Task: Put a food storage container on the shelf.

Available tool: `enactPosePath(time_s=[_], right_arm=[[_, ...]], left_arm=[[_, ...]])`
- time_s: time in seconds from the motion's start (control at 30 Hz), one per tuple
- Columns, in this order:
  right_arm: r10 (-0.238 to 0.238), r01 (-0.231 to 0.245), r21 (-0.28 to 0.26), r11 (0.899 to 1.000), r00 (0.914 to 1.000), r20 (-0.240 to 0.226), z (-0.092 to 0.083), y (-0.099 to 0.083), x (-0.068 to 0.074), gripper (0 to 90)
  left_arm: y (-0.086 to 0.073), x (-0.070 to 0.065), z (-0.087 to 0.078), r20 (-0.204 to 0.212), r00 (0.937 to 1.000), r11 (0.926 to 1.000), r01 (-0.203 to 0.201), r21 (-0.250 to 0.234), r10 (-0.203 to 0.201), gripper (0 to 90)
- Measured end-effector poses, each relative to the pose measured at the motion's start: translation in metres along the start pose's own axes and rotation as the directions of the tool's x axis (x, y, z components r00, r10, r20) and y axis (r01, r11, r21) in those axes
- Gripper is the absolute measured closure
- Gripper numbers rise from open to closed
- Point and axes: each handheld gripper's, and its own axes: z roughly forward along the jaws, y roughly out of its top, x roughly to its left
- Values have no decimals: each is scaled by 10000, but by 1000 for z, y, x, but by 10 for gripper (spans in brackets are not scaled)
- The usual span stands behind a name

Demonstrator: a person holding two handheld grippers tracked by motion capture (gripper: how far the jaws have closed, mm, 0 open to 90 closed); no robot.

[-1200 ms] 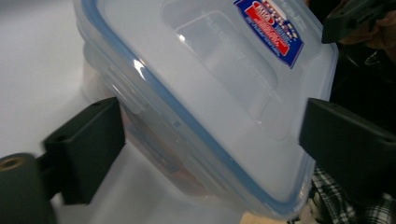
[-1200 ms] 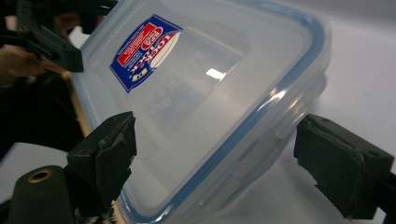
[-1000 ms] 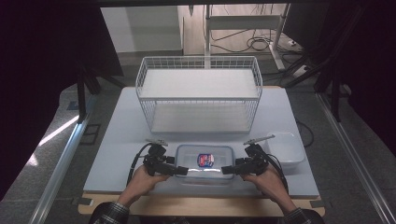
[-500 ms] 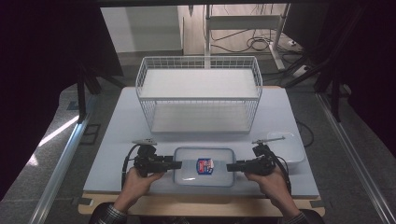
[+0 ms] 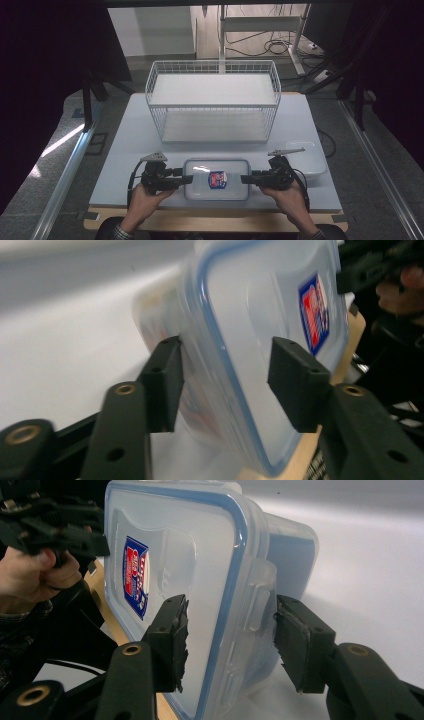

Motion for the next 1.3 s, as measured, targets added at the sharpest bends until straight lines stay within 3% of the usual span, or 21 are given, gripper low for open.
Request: enactPosePath(time_s=[0.23,0.37,0.6,0.67,0.7,0.73,0.77,0.83,1.07,1.1,1.17,1.3], right_arm=[[-274,274,-5,9996,9996,33,-1,-3,2,490],[-413,413,3,9991,9991,54,-1,-3,3,490],[-430,431,-6,9991,9991,59,-2,-5,3,491],[-433,433,10,9991,9990,60,-2,-5,2,491],[-491,491,19,9988,9988,12,-2,-5,2,492],[-491,491,19,9988,9988,12,-2,-5,2,492],[-499,499,32,9987,9988,14,-2,-5,2,492],[-429,429,45,9991,9991,-30,-2,-6,2,493],[-285,287,-156,9995,9994,179,0,-5,5,496],[-376,386,-324,9987,9988,304,0,-4,8,506],[-343,355,-426,9985,9990,303,-1,-2,8,506],[-531,547,-812,9952,9984,212,-6,6,10,507]], left_arm=[[-8,6,-2,599,9974,9989,421,-197,-409,508],[-11,6,-3,697,9964,9982,507,-334,-483,512],[-13,9,2,827,9946,9979,640,-98,-629,472],[-14,11,1,1025,9915,9966,817,-112,-802,487],[-16,14,0,1276,9855,9932,1147,-177,-1115,513],[-16,14,0,1276,9855,9932,1147,-177,-1115,523],[-17,17,-1,1550,9775,9885,1490,-247,-1434,532],[-18,18,-1,1633,9740,9861,1636,-290,-1568,543],[-14,17,-2,1303,9743,9810,1901,-376,-1838,543],[-12,17,-3,1146,9779,9829,1801,-395,-1746,542],[-10,17,-4,1143,9785,9829,1777,-474,-1714,541],[5,13,-12,962,9864,9870,1411,-764,-1336,541]])
